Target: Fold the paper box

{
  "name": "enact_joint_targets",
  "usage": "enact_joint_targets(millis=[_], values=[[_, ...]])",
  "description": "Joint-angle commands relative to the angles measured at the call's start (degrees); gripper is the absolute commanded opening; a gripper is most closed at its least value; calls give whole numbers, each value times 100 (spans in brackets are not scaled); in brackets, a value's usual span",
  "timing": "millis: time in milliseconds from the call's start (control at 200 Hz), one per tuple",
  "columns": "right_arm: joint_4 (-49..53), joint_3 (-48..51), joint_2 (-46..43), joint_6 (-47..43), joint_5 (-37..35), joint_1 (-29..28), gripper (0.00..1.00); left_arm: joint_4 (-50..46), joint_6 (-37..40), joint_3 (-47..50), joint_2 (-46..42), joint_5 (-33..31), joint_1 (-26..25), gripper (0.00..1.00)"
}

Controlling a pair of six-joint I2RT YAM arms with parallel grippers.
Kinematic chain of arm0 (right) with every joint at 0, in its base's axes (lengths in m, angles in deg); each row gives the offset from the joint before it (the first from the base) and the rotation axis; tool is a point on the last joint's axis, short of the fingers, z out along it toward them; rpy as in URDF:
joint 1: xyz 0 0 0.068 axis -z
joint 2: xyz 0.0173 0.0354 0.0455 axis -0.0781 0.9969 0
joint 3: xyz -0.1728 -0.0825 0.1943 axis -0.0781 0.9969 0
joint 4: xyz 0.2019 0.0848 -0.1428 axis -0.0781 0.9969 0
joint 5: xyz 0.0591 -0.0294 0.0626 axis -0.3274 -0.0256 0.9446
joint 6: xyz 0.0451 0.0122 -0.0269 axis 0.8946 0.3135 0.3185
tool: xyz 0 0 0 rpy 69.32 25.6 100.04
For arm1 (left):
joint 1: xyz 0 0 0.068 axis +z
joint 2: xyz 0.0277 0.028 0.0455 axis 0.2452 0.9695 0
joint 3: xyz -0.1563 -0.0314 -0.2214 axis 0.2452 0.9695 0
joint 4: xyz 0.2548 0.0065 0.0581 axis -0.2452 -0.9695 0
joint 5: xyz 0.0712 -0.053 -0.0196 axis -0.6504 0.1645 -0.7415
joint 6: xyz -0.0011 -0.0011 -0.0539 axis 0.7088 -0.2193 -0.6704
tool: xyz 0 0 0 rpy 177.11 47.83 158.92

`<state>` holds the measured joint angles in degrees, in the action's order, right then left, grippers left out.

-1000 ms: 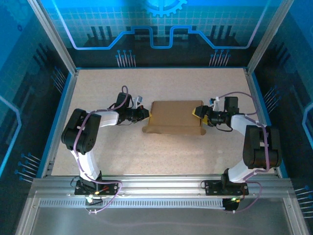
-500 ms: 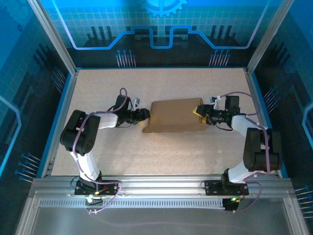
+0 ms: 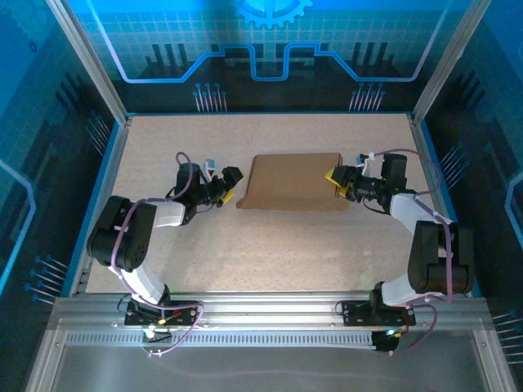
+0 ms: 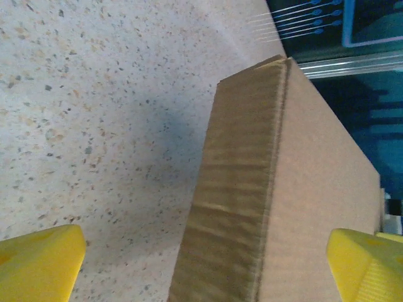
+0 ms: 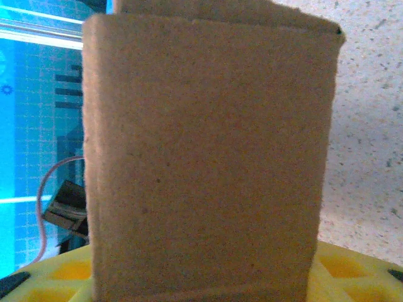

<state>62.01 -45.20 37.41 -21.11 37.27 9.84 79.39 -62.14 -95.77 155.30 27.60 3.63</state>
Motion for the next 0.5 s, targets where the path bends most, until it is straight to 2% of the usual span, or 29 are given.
enact_joint_targets(millis=[0, 165, 350, 490], values=[[-488, -119, -185, 406, 445, 121, 56, 1885, -1366, 250, 575, 545, 146, 99], [-454, -121, -268, 415, 556, 118, 56, 3353, -2190, 282, 1181, 811, 143, 99], [-281, -117, -314, 335, 548, 119, 55, 4119, -2597, 319, 1367, 896, 143, 99], [-259, -121, -323, 380, 521, 110, 56, 4146, -2588, 318, 1284, 943, 126, 99]])
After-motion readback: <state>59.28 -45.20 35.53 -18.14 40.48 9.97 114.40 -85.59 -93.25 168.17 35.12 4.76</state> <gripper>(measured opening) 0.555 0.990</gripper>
